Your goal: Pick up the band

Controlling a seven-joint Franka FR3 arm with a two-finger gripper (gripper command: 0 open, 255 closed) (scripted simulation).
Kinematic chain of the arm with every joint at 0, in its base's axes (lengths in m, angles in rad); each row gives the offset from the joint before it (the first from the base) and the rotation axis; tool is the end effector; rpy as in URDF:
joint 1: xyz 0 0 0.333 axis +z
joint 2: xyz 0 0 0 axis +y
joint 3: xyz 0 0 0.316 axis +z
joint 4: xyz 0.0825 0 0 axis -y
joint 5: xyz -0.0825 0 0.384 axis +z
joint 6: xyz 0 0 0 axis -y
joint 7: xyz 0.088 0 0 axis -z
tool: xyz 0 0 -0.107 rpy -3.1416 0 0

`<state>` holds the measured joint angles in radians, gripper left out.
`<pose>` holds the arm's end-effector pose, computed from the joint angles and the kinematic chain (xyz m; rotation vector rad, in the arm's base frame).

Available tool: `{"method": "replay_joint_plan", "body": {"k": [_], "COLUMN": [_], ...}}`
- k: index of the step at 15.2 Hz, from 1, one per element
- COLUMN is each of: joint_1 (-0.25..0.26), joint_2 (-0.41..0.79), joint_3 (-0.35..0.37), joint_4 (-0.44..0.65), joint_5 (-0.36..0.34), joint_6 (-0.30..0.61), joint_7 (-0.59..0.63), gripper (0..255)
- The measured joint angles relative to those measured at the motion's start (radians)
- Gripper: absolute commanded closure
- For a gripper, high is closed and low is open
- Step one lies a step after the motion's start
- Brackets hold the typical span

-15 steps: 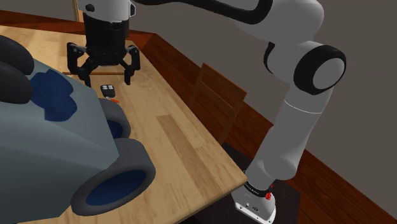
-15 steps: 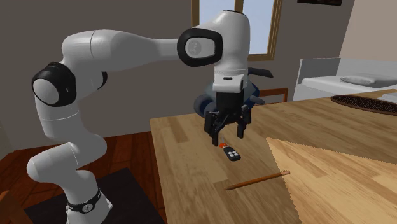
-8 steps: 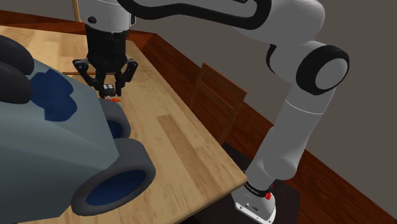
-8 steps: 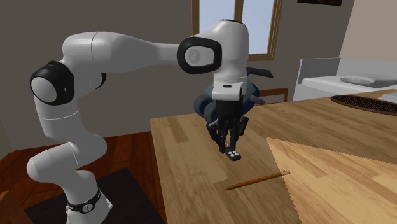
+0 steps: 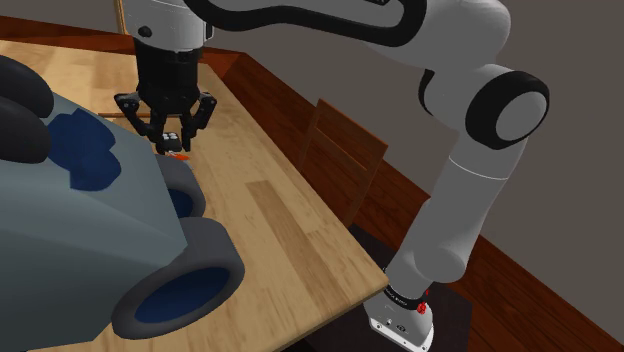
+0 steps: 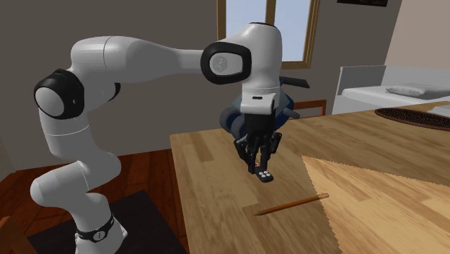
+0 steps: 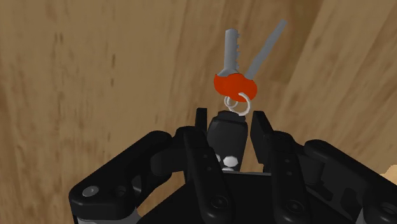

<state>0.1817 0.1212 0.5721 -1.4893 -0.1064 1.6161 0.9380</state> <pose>0.4517 0.3815 0.6080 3.1188 -0.2891 0.0736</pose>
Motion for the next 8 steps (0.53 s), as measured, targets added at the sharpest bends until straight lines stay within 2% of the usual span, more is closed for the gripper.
{"method": "replay_joint_plan", "body": {"k": [8], "joint_1": [0.019], "joint_2": [0.042], "joint_3": [0.006], "joint_4": [0.146], "joint_5": [-0.024], "joint_6": [-0.11], "joint_7": [0.009], "gripper": [255]}}
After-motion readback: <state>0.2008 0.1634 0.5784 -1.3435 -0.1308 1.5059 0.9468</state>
